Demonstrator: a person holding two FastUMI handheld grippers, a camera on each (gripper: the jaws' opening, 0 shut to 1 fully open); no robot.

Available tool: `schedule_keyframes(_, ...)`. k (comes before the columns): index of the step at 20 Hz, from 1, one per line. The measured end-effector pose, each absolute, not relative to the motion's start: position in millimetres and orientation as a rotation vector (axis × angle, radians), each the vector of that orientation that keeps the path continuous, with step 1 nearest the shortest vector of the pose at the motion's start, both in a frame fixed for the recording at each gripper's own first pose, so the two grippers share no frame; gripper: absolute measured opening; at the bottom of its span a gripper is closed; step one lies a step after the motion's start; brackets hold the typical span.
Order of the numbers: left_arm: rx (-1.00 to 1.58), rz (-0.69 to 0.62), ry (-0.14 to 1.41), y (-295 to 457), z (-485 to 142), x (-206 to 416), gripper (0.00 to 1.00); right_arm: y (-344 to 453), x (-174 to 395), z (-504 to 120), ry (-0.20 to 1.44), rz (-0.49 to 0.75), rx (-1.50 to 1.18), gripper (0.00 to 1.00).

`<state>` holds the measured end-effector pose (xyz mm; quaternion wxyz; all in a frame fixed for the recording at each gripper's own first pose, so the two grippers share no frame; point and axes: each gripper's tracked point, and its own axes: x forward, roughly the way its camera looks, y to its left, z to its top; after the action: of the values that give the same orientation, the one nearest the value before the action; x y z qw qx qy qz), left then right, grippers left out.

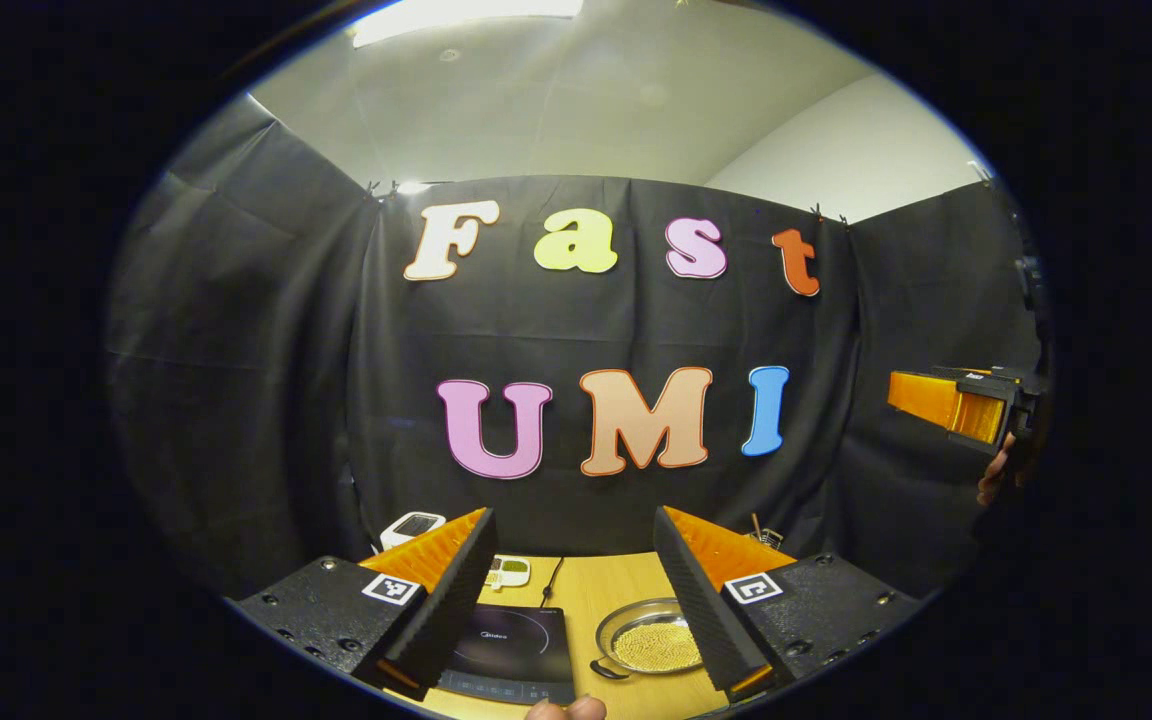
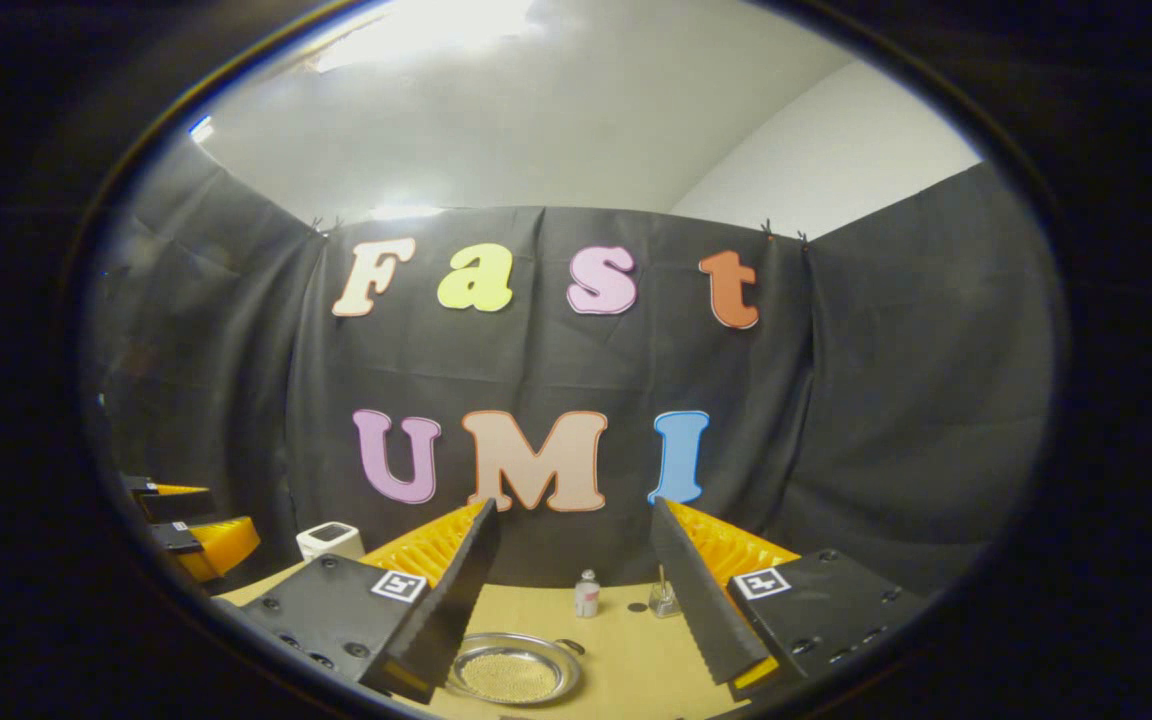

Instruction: First push the handle of the pot to place it horizontally, then grasp the pot with both hands and set it on the induction cooktop.

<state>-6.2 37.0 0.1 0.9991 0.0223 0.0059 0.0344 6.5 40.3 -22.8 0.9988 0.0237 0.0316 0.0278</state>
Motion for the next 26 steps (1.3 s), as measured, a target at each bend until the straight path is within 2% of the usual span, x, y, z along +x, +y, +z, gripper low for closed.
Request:
schedule_keyframes(3, 0.051, 0.072, 0.013, 47, -3, -8, 0.92, 50, 7, -33, 0.087, 0.048, 0.053, 0.75)
schedule_keyframes(4, 0.052, 0.076, 0.012, 51, -1, -8, 0.92, 54, 10, -36, 0.088, 0.047, 0.054, 0.59)
schedule_keyframes(8, 0.033, 0.087, 0.016, 63, -5, -11, 0.95, 79, 6, -57, 0.134, 0.088, 0.066, 0.16)
schedule_keyframes(9, 0.031, 0.08, 0.02, 63, -8, -13, 0.95, 89, 2, -66, 0.161, 0.114, 0.075, 0.1)
schedule_keyframes(12, 0.032, 0.076, 0.028, 65, -12, -7, 0.92, 100, 7, -96, 0.232, 0.149, 0.06, 0.09)
schedule_keyframes(13, 0.028, 0.081, 0.027, 65, -15, -4, 0.95, 106, 7, -106, 0.253, 0.171, 0.054, 0.09)
schedule_keyframes(15, 0.013, 0.089, 0.047, 64, -27, 6, 0.92, 112, 15, -129, 0.299, 0.207, 0.036, 0.09)
schedule_keyframes(16, 0.007, 0.099, 0.063, 64, -32, 12, 0.92, 112, 15, -145, 0.333, 0.224, 0.031, 0.11)
schedule_keyframes(17, 0.007, 0.112, 0.076, 66, -37, 16, 0.95, 113, 17, -156, 0.357, 0.24, 0.032, 0.09)
schedule_keyframes(18, 0.008, 0.12, 0.08, 66, -40, 23, 0.92, 114, 22, -167, 0.376, 0.253, 0.037, 0.1)
schedule_keyframes(20, 0.017, 0.139, 0.088, 67, -44, 33, 0.95, 116, 28, -193, 0.426, 0.276, 0.055, 0.12)
schedule_keyframes(21, 0.021, 0.154, 0.096, 69, -47, 37, 0.92, 117, 28, -205, 0.446, 0.292, 0.068, 0.11)
schedule_keyframes(22, 0.022, 0.165, 0.1, 68, -50, 40, 0.95, 119, 29, -215, 0.457, 0.31, 0.076, 0.1)
schedule_keyframes(25, 0.033, 0.207, 0.115, 73, -59, 46, 0.95, 123, 28, -258, 0.53, 0.346, 0.092, 0.11)
schedule_keyframes(26, 0.028, 0.212, 0.11, 74, -60, 49, 0.96, 127, 27, -269, 0.555, 0.354, 0.1, 0.09)
